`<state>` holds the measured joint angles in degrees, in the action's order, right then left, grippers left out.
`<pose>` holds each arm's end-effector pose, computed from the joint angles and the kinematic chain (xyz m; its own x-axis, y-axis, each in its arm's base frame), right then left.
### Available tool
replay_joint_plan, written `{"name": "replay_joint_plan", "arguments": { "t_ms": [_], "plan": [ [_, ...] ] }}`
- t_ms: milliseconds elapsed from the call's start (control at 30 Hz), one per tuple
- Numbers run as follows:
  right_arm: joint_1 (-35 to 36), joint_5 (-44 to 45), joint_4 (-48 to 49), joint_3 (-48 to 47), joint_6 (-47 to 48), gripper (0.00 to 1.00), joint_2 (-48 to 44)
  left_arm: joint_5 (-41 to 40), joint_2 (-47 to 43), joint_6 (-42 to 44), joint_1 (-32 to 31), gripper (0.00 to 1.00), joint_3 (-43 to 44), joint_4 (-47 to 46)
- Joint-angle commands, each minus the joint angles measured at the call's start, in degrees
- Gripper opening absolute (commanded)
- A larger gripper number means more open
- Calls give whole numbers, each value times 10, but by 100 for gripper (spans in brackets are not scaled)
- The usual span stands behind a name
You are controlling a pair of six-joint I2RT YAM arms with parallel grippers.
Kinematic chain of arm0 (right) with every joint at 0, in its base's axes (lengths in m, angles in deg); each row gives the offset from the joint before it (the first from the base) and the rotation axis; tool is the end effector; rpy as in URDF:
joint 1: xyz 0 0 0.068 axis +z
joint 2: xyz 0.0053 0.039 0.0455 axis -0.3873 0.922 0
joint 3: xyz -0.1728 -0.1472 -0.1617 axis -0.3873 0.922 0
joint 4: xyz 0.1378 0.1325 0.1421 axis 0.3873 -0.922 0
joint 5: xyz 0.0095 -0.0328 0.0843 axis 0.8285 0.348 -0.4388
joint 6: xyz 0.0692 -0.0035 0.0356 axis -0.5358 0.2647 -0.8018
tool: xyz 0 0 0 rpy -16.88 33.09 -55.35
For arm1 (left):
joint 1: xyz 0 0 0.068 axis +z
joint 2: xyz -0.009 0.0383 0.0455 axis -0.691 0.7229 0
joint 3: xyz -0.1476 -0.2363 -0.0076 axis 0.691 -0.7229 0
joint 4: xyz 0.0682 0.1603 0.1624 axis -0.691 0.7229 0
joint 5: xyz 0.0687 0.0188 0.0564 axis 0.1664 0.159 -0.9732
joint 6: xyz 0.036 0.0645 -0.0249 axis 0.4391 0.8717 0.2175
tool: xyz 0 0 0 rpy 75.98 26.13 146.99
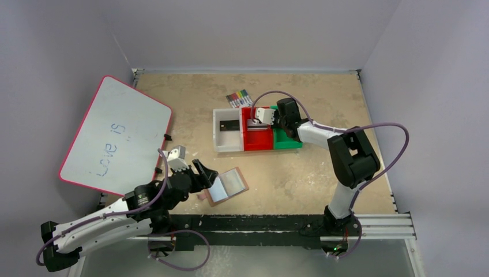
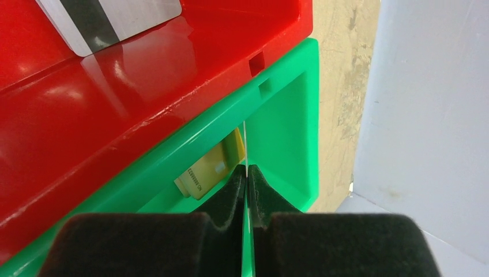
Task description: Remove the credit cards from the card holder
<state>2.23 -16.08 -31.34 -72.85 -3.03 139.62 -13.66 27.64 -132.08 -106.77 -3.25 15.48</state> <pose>0.3644 0.1564 0.1908 0.0219 -0.9620 -0.2721 -0.5779 0.2099 -0.7886 0.0805 -0.0791 0.2183 -0.5980 -0.4989 -0.6272 0.0116 0.7771 -0.6292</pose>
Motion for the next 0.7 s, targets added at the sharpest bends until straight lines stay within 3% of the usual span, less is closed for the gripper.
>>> {"name": "replay_joint_plan", "arguments": {
  "t_ms": [0, 667],
  "plan": [
    [-3, -2, 20, -27, 9, 4, 4, -14, -3, -2, 0, 68, 23, -5],
    [-5, -31, 7, -12, -6, 10, 10, -4, 17, -2, 0, 67, 24, -17]
  ]
}}
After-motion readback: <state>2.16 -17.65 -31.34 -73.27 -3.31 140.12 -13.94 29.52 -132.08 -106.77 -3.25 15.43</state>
